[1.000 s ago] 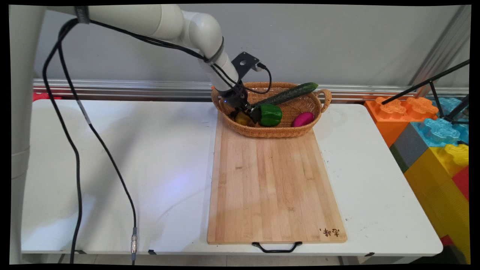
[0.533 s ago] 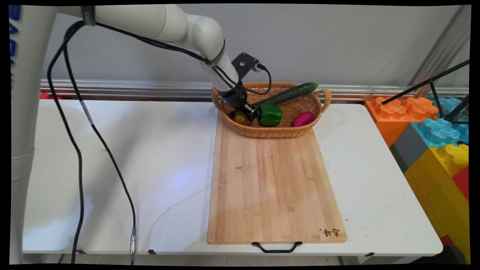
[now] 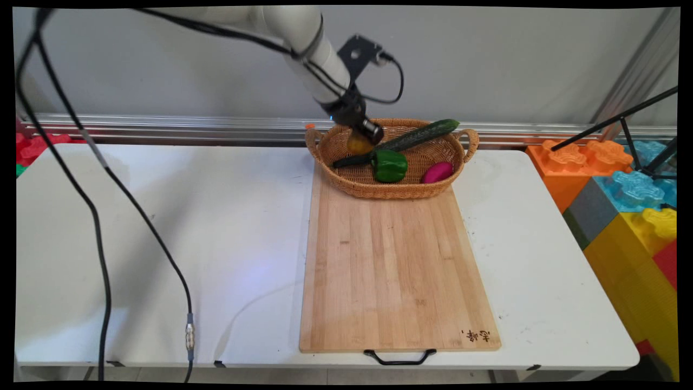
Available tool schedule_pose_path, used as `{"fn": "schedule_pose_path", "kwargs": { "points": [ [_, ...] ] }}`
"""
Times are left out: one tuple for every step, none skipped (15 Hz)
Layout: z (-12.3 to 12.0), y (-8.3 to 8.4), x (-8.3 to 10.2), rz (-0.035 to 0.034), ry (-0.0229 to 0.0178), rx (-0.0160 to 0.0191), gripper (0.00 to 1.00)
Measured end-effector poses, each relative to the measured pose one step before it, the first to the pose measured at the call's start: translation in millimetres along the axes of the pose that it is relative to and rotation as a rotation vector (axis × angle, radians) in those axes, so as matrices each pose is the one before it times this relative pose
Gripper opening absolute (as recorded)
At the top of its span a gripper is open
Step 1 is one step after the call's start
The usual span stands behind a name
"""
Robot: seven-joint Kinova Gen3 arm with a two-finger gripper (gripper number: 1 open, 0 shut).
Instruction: Place the picked object on the cutting board
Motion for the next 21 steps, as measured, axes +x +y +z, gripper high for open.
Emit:
{"fn": "schedule_pose_path", "kwargs": {
  "points": [
    [-12.78, 3.75, 4.66, 0.00607, 0.01732, 0.00151, 0.00],
    [-7.20, 2.92, 2.72, 0.00490, 0.00916, -0.00162, 0.00],
    [-11.24, 4.90, 3.16, 0.00707, 0.01144, -0.00830, 0.00],
    [-11.95, 6.96, 3.41, 0.00844, 0.01139, -0.01596, 0.00],
    [-10.55, 8.36, 1.15, 0.00851, 0.00269, -0.02624, 0.00],
    [-8.59, 9.88, -0.78, 0.00977, -0.00464, -0.03569, 0.00],
    [-6.15, 9.44, -1.63, 0.01212, -0.00599, -0.03412, 0.00],
    [-5.98, 12.53, -2.09, 0.01606, -0.00691, -0.04193, 0.00],
    [-3.59, 12.80, -1.86, 0.02316, -0.00999, -0.04145, 0.00],
    [-1.84, 10.14, -2.38, 0.01998, -0.00996, -0.03192, 0.00],
    [0.13, 9.95, -3.99, 0.02319, -0.01319, -0.02911, 0.00],
    [2.81, 8.58, -4.06, 0.02451, -0.01129, -0.02350, 0.00],
    [4.55, 6.18, -3.49, 0.02127, -0.00746, -0.01502, 0.00],
    [7.09, 5.75, -4.55, 0.02323, -0.00781, -0.01205, 0.00],
    [9.71, 4.56, -3.77, 0.02393, -0.00666, -0.00741, 0.00],
    [9.82, 2.94, -3.38, 0.01882, -0.00478, -0.00215, 0.00],
    [13.31, 2.73, -4.63, 0.02061, -0.00767, 0.00037, 0.00],
    [9.12, 1.40, -1.96, 0.01394, -0.00328, 0.00144, 0.00],
    [7.17, 0.83, -1.87, 0.00936, -0.00349, 0.00210, 0.00],
    [12.42, 1.24, -3.15, 0.01512, -0.00518, 0.00477, 0.00],
    [11.97, 1.18, -3.01, 0.01365, -0.00563, 0.00426, 0.00]
  ]
}}
